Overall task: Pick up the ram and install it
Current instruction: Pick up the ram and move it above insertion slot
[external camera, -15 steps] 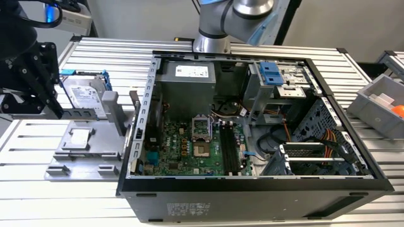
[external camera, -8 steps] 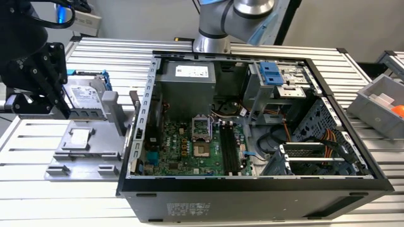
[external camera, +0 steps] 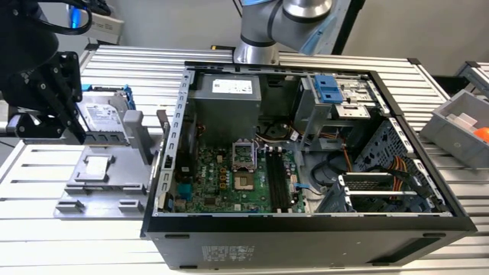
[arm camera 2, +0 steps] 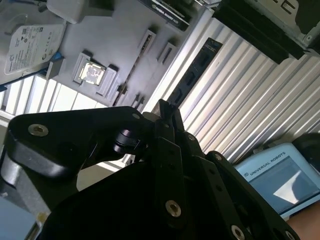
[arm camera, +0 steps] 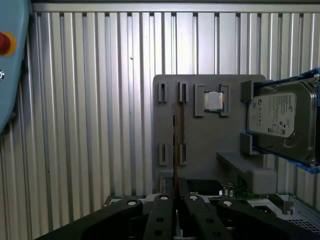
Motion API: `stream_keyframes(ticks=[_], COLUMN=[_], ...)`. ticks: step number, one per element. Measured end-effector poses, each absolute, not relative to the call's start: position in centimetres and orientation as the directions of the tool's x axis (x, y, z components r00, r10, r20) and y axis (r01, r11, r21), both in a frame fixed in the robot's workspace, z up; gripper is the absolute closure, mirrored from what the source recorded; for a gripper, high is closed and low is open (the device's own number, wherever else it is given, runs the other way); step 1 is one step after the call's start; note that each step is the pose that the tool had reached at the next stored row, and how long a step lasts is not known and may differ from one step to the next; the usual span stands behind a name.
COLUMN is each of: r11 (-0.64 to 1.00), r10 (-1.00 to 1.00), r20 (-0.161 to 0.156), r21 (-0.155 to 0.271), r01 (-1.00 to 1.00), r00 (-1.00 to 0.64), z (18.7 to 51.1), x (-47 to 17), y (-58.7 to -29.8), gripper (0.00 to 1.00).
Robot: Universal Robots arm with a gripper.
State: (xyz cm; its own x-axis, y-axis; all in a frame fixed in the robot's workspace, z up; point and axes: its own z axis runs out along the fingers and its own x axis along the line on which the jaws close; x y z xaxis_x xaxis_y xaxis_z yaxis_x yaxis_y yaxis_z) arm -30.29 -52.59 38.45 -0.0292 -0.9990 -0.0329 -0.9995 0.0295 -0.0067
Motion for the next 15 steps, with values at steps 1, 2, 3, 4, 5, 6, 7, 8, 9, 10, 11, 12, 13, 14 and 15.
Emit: stream_keyframes(ticks=[1, 2, 3, 4, 5, 6, 7, 8, 9, 10, 11, 12, 13, 14, 15], r11=[0.029, 0.029, 0.029, 0.029, 0.029, 0.029, 0.030, 0.029, 0.029, 0.029, 0.029, 0.029, 0.029, 0.029, 0.029], r10=[-0.999, -0.999, -0.999, -0.999, -0.999, -0.999, -0.999, -0.999, -0.999, -0.999, -0.999, -0.999, -0.999, -0.999, -0.999], r20=[-0.033, -0.033, -0.033, -0.033, -0.033, -0.033, -0.033, -0.033, -0.033, -0.033, -0.033, -0.033, -0.033, -0.033, -0.033], r21=[-0.007, -0.007, -0.007, -0.007, -0.006, -0.006, -0.005, -0.004, -0.003, -0.002, -0.001, 0.000, 0.001, 0.001, 0.002], r01=[-1.000, -1.000, -1.000, -1.000, -1.000, -1.000, -1.000, -1.000, -1.000, -1.000, -1.000, -1.000, -1.000, -1.000, -1.000], r00=[-0.029, -0.029, -0.029, -0.029, -0.029, -0.029, -0.029, -0.029, -0.029, -0.029, -0.029, -0.029, -0.029, -0.029, -0.029], z=[38.5, 38.5, 38.5, 38.4, 38.5, 38.5, 38.5, 38.5, 38.5, 38.5, 38.4, 38.5, 38.4, 38.4, 38.4], x=[-30.2, -30.1, -30.0, -29.9, -29.7, -29.5, -29.4, -29.1, -28.9, -28.7, -28.5, -28.3, -28.1, -27.9, -27.7], y=[-52.6, -52.6, -52.6, -52.6, -52.6, -52.6, -52.6, -52.6, -52.6, -52.6, -52.6, -52.6, -52.6, -52.6, -52.6], gripper=[1.00, 1.00, 1.00, 1.00, 1.00, 1.00, 1.00, 1.00, 1.00, 1.00, 1.00, 1.00, 1.00, 1.00, 1.00])
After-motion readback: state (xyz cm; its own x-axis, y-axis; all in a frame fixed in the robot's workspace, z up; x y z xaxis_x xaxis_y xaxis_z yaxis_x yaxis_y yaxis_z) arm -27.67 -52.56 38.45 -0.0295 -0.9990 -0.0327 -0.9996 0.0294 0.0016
